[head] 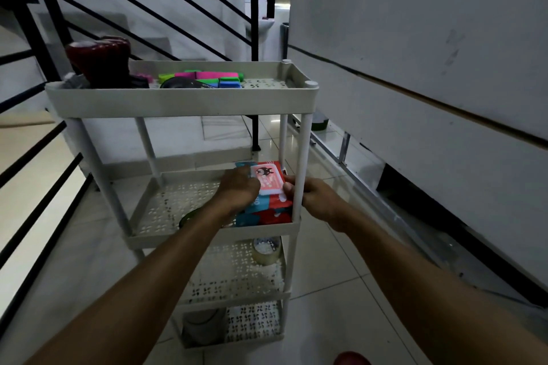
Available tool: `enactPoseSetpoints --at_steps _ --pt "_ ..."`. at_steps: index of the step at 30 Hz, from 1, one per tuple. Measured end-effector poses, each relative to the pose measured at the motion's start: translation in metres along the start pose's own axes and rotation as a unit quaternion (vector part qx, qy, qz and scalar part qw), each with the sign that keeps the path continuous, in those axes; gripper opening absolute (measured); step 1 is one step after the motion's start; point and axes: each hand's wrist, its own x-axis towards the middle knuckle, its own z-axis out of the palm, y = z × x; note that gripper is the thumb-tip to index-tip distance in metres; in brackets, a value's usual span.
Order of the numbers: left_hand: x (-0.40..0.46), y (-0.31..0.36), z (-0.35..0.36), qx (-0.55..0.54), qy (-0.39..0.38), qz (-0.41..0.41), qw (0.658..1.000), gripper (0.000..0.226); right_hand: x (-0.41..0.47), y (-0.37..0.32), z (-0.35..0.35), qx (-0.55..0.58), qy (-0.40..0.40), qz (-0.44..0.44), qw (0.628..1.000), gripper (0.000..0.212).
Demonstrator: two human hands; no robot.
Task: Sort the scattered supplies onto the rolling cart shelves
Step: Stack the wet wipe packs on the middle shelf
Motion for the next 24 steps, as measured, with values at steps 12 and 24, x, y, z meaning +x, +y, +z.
enactPoseSetpoints --at_steps 12,24 --pt "-0.01 -0.013 0.007 0.058 -0.012 0.034 0.998 0.052 -0.02 0.002 0.009 -0.012 0.081 0.003 0.997 0.034" --pt "-0.129 -0.038 -0.042 0.18 0.12 0.236 0.947 0.05 -0.109 0.022 0.035 -0.133 0.163 0.073 0.975 0.07"
